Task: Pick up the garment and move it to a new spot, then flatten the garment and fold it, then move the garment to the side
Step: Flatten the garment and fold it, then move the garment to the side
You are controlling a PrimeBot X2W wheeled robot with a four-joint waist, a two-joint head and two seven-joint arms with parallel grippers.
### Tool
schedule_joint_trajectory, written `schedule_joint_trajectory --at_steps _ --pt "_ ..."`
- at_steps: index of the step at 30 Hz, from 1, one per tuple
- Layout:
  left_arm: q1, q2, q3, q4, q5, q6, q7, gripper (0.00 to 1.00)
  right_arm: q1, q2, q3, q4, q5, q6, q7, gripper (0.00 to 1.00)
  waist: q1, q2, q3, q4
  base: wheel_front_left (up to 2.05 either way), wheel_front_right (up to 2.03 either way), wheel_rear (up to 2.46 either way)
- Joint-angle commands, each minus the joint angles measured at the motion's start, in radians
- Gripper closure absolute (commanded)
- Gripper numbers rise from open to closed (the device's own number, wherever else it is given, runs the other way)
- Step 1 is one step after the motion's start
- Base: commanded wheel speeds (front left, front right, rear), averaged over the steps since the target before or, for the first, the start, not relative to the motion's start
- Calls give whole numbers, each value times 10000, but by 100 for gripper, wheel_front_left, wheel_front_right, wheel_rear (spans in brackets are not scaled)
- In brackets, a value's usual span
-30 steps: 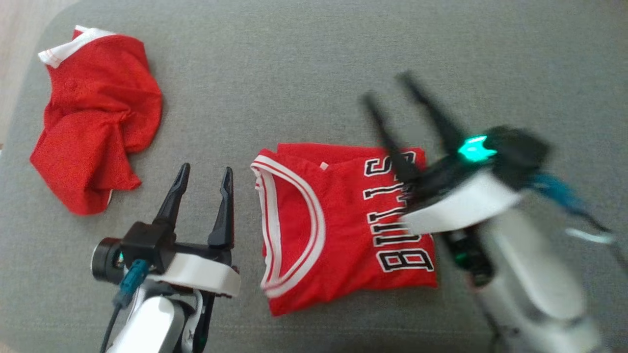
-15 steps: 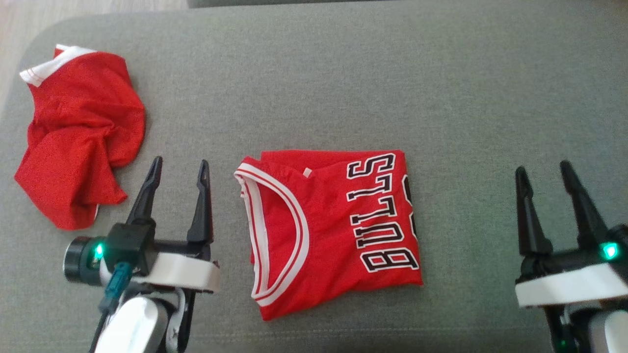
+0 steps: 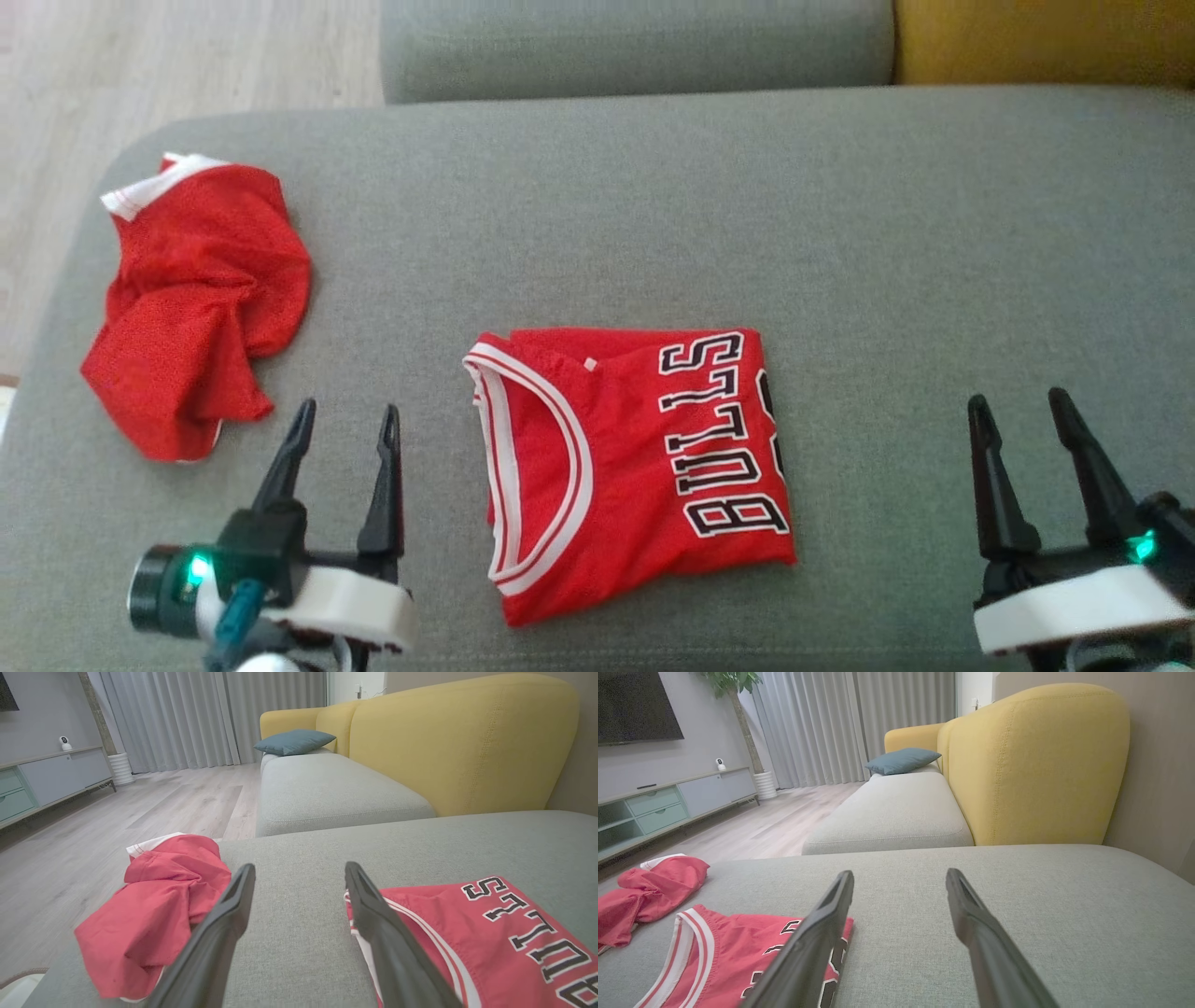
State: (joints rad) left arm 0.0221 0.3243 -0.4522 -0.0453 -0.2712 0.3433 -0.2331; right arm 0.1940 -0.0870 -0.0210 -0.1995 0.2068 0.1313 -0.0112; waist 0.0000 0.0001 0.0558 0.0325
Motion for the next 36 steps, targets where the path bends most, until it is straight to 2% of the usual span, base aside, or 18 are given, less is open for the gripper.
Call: schedule_joint_trajectory --at_steps 1,14,36 --pt "-252 239 300 -318 17 52 1 0 -147 -74 132 -395 -28 -6 26 0 0 -1 -167 56 0 0 0" --pt "49 252 98 -204 -49 128 170 0 395 180 -24 -369 234 -6 217 0 0 -1 -617 139 0 0 0" --pt "-196 315 94 -260 -60 249 150 0 240 210 104 -131 404 -6 480 0 0 -1 -430 246 0 0 0"
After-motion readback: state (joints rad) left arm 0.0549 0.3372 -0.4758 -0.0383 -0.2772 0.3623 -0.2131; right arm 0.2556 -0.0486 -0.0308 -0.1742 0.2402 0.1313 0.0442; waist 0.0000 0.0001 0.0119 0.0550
